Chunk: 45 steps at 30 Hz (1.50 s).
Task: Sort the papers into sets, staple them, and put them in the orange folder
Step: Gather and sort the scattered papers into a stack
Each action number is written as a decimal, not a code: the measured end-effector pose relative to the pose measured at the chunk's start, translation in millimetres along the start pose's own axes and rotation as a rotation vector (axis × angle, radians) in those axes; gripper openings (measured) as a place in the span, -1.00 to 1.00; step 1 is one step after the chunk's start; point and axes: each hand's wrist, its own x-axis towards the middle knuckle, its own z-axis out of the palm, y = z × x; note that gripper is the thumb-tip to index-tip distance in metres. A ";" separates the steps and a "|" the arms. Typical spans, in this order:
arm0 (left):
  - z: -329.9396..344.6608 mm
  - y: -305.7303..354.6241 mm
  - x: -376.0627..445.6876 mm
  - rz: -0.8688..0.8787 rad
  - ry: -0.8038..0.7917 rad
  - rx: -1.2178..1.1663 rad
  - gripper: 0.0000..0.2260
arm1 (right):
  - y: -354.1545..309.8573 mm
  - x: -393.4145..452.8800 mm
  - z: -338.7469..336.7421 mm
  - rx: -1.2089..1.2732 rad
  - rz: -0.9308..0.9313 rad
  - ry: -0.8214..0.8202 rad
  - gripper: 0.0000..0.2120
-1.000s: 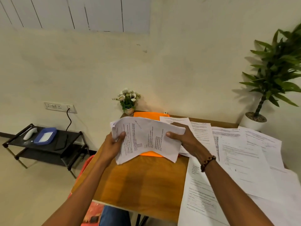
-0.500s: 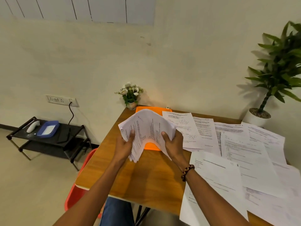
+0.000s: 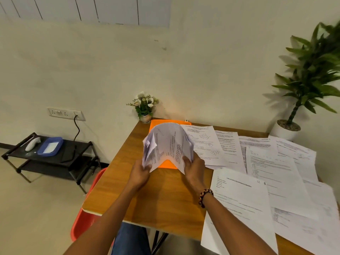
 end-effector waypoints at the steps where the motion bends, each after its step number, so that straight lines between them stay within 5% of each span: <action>1: -2.7 -1.2 4.0 -0.045 0.020 -0.019 -0.80 | -1.3 0.8 -2.0 -0.028 -0.022 0.030 -0.69; 4: -16.8 3.1 9.1 -0.137 0.027 -0.207 -0.75 | -6.0 10.1 -12.2 -0.037 -0.047 0.093 -0.74; 7: -36.2 7.8 9.4 -0.154 0.092 -0.610 -0.68 | -9.7 17.2 -25.8 0.127 0.155 0.049 -0.67; 11: -29.1 4.6 6.3 -0.124 -0.118 -0.995 -0.54 | -10.9 7.8 -27.2 0.396 0.360 0.023 -0.56; 15: 3.4 26.3 2.8 -0.064 -0.274 -0.992 -0.42 | -8.6 -12.7 6.7 0.617 0.412 -0.027 -0.58; 22: -10.2 53.7 12.2 -0.081 -0.065 -0.891 -0.51 | -12.9 -30.3 6.9 0.841 0.319 -0.247 -0.42; 24: -26.3 62.8 13.3 -0.043 -0.081 -0.810 -0.61 | -11.9 -14.6 -13.0 0.981 0.317 -0.291 -0.51; 28: -47.2 82.4 12.4 0.004 -0.135 -0.688 -0.73 | -34.4 25.1 -48.0 0.686 0.128 -0.397 -0.74; 32: -49.0 96.5 9.3 0.055 -0.212 -0.545 -0.67 | -66.9 43.3 -43.4 0.523 0.019 -0.554 -0.64; 37: -48.9 104.8 6.6 0.108 -0.225 -0.496 -0.77 | -80.3 54.9 -43.8 0.510 -0.031 -0.505 -0.58; 45: -30.8 88.5 5.0 0.110 -0.152 -0.460 -0.66 | -61.4 29.4 -25.5 0.511 -0.101 -0.355 -0.74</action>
